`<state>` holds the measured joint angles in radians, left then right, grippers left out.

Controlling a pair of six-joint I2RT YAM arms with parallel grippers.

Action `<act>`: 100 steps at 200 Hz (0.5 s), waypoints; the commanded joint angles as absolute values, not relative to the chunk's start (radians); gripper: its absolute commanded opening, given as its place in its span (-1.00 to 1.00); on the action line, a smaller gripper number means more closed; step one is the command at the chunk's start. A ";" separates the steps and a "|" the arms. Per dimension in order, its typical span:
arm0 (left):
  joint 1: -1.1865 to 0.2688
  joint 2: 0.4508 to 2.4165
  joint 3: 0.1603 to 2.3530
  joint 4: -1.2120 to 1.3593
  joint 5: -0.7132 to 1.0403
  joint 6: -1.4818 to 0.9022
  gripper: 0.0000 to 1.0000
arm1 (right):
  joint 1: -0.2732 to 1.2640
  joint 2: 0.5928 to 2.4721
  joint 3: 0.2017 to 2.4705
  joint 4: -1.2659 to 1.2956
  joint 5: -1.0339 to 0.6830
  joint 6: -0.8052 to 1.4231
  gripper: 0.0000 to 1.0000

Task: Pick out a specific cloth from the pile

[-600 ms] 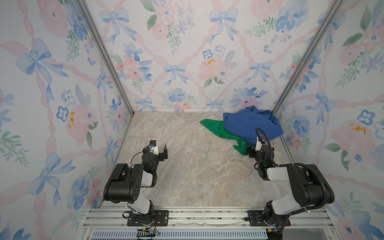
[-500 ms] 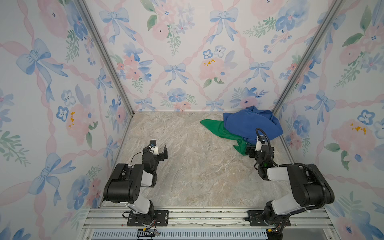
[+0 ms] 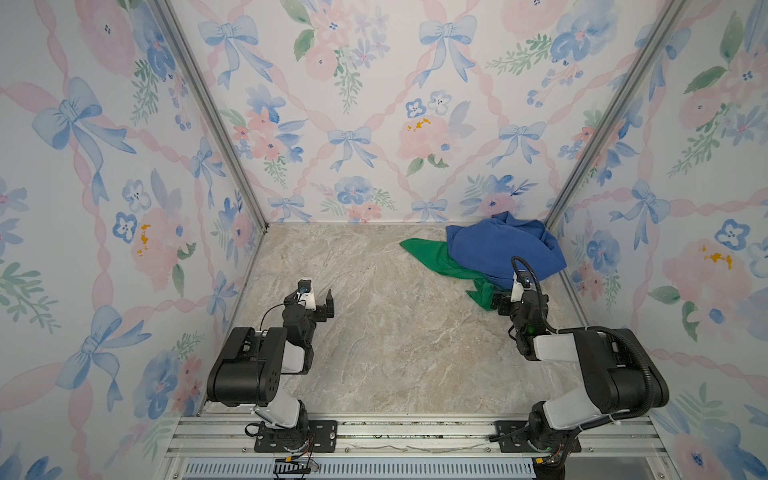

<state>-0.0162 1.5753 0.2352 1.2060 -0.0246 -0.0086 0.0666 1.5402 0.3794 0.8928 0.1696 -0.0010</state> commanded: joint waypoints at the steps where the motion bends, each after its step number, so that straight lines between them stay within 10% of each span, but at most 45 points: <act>1: -0.011 1.568 0.241 1.206 -0.007 -0.020 0.96 | 0.064 1.546 0.396 0.900 0.181 0.008 0.94; 66: -0.016 1.454 0.219 1.161 -0.027 -0.015 0.96 | 0.108 1.429 0.351 0.884 0.190 -0.040 0.94; 100: -0.152 1.262 0.233 1.004 -0.240 0.044 0.96 | 0.132 1.189 0.478 0.347 0.200 0.058 0.94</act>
